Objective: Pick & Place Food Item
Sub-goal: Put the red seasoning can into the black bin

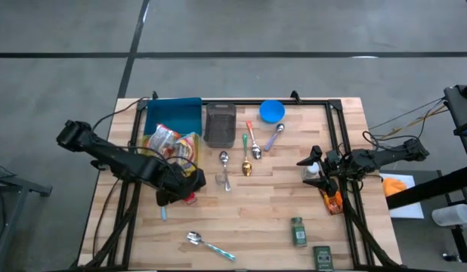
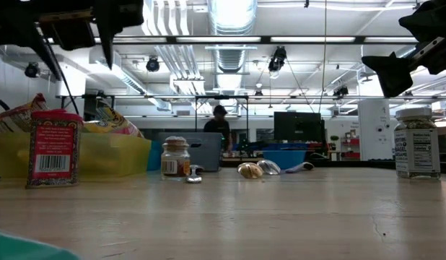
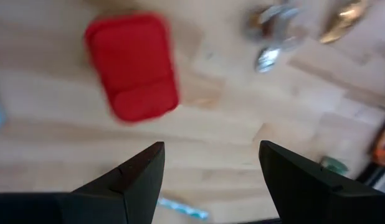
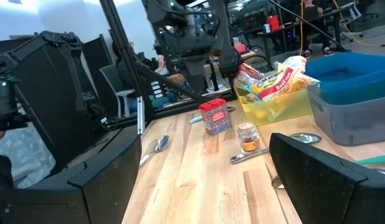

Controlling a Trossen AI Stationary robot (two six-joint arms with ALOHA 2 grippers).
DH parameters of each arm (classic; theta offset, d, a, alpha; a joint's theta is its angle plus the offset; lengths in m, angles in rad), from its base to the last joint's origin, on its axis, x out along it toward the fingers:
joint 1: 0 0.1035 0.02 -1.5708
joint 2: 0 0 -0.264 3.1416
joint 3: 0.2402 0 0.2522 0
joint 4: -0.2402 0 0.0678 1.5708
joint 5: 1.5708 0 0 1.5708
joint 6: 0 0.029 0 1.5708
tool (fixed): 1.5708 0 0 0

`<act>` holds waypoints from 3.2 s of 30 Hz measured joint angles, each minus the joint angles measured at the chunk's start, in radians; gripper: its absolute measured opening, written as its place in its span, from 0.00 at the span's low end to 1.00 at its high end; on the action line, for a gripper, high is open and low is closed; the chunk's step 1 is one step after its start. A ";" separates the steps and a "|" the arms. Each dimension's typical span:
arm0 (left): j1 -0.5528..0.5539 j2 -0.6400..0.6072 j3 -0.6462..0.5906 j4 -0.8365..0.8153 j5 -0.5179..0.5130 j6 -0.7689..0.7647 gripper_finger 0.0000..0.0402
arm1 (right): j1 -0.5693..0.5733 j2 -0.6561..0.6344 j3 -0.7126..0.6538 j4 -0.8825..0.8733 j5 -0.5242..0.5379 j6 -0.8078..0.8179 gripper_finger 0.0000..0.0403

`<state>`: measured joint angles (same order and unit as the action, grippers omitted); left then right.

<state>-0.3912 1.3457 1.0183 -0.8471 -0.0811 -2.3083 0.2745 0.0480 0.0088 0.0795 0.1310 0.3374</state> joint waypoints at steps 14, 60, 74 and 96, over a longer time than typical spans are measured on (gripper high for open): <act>0.004 0.042 -0.002 -0.101 0.179 -0.153 0.66 | 0.000 0.000 0.000 -0.001 0.000 0.000 0.87; 0.085 0.095 -0.111 -0.039 0.100 0.031 0.66 | 0.000 0.001 0.000 0.002 0.000 0.000 0.87; 0.086 0.092 -0.201 0.080 0.108 0.032 0.66 | 0.000 0.001 0.000 0.001 0.000 0.000 0.87; 0.086 0.092 -0.229 0.151 0.111 0.061 0.51 | 0.000 0.001 0.000 0.000 0.000 0.000 0.87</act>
<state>-0.3050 1.4380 0.7895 -0.6960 0.0294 -2.2475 0.2749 0.0486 0.0088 0.0799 0.1308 0.3374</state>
